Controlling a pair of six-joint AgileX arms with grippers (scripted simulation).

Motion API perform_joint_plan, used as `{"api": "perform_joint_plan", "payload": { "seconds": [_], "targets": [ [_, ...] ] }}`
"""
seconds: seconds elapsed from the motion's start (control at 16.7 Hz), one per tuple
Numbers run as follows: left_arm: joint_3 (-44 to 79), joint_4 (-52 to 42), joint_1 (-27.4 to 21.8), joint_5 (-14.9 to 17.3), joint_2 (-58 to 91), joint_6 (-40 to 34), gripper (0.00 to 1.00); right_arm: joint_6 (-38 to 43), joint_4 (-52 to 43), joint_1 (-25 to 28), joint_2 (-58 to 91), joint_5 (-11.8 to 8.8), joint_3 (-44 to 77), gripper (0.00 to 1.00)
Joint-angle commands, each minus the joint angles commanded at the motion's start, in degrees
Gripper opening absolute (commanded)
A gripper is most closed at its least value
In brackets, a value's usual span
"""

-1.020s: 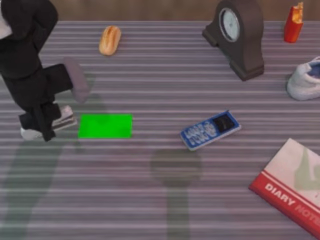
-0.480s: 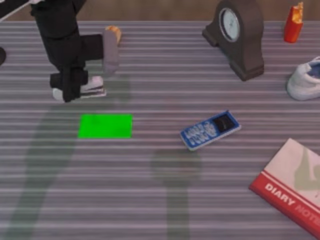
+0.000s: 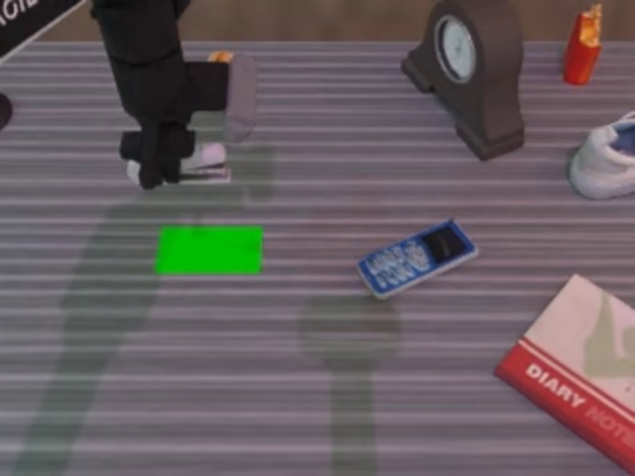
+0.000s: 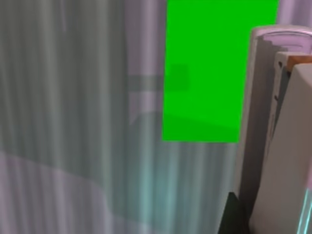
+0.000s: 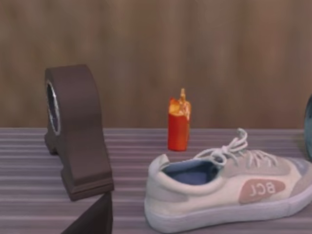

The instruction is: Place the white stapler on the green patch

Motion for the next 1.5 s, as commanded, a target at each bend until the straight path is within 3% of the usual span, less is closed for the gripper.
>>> {"api": "perform_joint_plan", "payload": {
  "seconds": [0.24,0.66,0.96,1.5],
  "targets": [
    [-2.2,2.5,0.2,0.0,0.1,0.0,0.0,0.0,0.0,0.0,0.0,0.0,0.0,1.0],
    [-15.2,18.9,-0.2,0.1,3.3,-0.3,0.0,0.0,0.0,0.0,0.0,0.0,0.0,1.0],
    [-16.6,20.4,-0.3,0.0,3.8,-0.3,0.0,0.0,0.0,0.0,0.0,0.0,0.0,1.0],
    [-16.6,20.4,-0.3,0.0,3.8,-0.3,0.68,0.0,0.0,0.0,0.0,0.0,0.0,1.0]
  ]
}}
